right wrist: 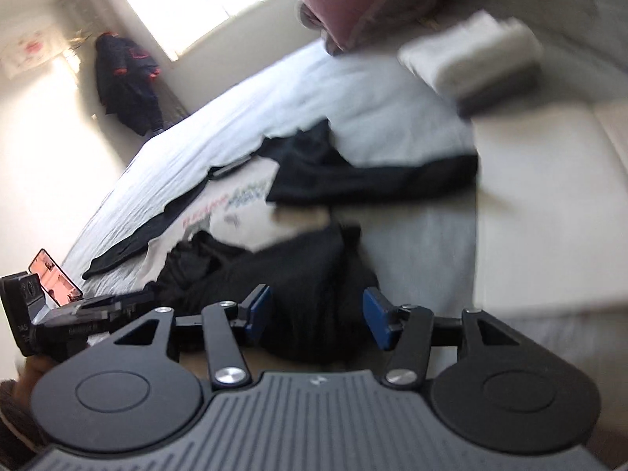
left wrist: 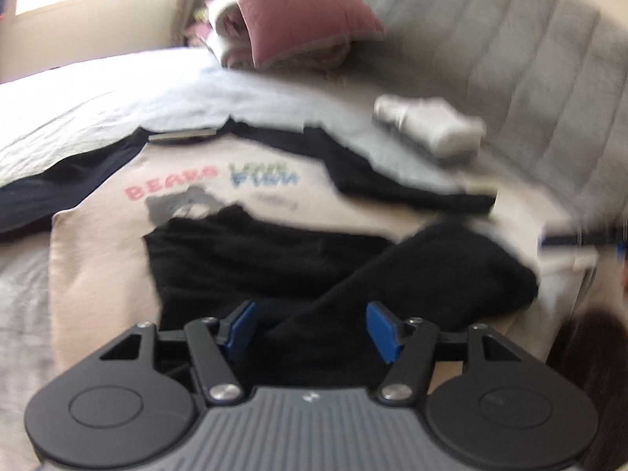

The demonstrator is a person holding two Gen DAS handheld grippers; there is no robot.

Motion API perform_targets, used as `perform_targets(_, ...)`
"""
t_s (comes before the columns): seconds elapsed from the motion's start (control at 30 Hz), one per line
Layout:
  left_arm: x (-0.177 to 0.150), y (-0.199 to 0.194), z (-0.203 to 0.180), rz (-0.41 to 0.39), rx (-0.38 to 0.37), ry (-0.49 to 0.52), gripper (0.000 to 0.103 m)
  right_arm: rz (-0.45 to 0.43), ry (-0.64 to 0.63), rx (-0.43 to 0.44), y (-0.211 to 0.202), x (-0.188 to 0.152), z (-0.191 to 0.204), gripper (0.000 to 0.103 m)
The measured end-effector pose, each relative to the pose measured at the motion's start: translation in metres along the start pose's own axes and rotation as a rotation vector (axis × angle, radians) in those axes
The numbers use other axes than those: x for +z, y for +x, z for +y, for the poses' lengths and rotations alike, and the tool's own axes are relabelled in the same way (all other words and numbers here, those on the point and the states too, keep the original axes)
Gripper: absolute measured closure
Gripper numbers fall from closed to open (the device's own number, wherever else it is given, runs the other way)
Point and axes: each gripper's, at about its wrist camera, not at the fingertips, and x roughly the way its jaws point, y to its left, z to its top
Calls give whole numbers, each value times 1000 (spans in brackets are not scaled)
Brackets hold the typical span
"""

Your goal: Fold clothes

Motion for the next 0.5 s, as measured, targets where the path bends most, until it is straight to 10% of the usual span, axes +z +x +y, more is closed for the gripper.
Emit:
perform_targets(0.3, -10, -7, 30, 79, 54, 73, 39, 18, -94, 4, 77, 25, 3, 49)
perform_targets(0.37, -12, -7, 28, 93, 66, 107, 39, 24, -109, -4, 82, 20, 4, 103)
perform_targets(0.5, -15, -17, 20, 80, 81, 178, 51, -36, -141, -14, 64, 6, 9, 101)
